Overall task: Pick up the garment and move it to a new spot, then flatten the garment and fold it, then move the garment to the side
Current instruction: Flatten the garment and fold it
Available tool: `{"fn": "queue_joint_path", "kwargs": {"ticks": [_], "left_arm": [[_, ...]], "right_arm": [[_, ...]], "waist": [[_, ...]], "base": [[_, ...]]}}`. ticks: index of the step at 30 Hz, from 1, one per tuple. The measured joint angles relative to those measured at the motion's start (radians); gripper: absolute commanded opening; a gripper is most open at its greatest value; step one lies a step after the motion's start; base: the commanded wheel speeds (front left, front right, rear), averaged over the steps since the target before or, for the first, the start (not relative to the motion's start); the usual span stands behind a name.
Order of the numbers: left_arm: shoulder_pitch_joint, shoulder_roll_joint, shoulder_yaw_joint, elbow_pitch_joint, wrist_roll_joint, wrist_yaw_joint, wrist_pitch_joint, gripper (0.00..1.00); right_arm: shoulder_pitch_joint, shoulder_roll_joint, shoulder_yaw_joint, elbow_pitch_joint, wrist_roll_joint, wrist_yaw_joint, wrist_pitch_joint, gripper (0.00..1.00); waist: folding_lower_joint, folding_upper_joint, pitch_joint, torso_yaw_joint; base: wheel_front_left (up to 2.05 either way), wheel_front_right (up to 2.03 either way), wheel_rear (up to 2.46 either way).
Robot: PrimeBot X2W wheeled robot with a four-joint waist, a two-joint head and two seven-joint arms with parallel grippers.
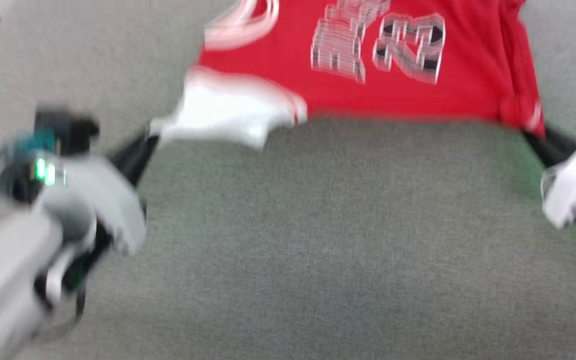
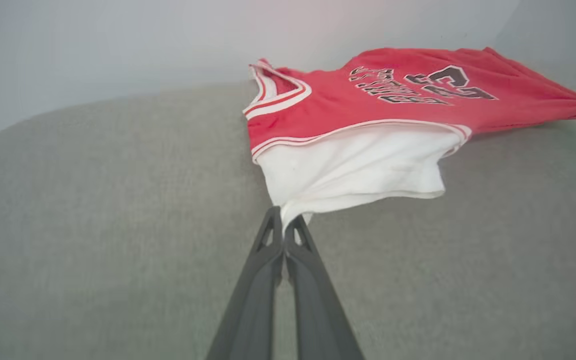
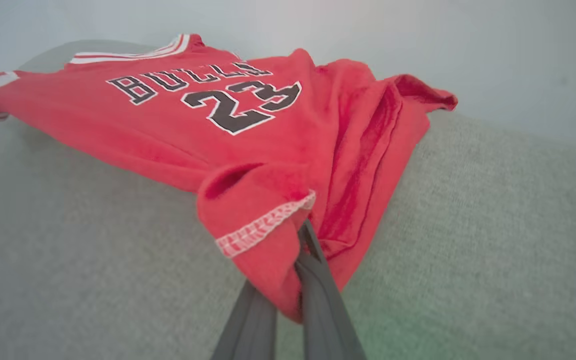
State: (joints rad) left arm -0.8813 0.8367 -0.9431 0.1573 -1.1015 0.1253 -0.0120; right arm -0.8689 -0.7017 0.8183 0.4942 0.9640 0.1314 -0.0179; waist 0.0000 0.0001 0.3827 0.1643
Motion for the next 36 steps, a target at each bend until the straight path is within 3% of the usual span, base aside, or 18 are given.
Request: {"fn": "queue_joint_path", "kwargs": {"ticks": [8, 15, 21, 28, 36], "left_arm": [[0.356, 0.193, -0.011, -0.399, -0.144, 0.274, -0.011, 0.00], [0.588, 0.264, -0.013, -0.592, -0.272, 0.446, -0.084, 0.00], [0.736, 0.278, -0.011, -0.692, -0.370, 0.539, -0.140, 0.00], [0.834, 0.292, 0.002, -0.755, -0.444, 0.578, -0.182, 0.00], [0.806, 0.404, 0.058, -0.822, -0.410, 0.623, -0.191, 0.00]], "right_arm": [[0.250, -0.083, -0.003, -0.121, 0.043, 0.000, 0.031, 0.00], [0.443, -0.164, -0.005, -0.259, 0.077, 0.000, 0.086, 0.00], [0.578, -0.238, -0.007, -0.362, 0.099, 0.000, 0.130, 0.00], [0.682, -0.262, -0.066, -0.430, 0.122, 0.000, 0.141, 0.00], [0.721, -0.233, -0.149, -0.491, 0.128, 0.000, 0.176, 0.00]], "waist": [[0.0000, 0.0000, -0.123, 0.004], [0.0000, 0.0000, -0.191, 0.004], [0.0000, 0.0000, -0.210, 0.000], [0.0000, 0.0000, -0.216, -0.019], [0.0000, 0.0000, -0.215, -0.069]], "base": [[0.00, 0.00, 0.00], [0.00, 0.00, 0.00], [0.00, 0.00, 0.00], [0.00, 0.00, 0.00], [0.00, 0.00, 0.00]]}}
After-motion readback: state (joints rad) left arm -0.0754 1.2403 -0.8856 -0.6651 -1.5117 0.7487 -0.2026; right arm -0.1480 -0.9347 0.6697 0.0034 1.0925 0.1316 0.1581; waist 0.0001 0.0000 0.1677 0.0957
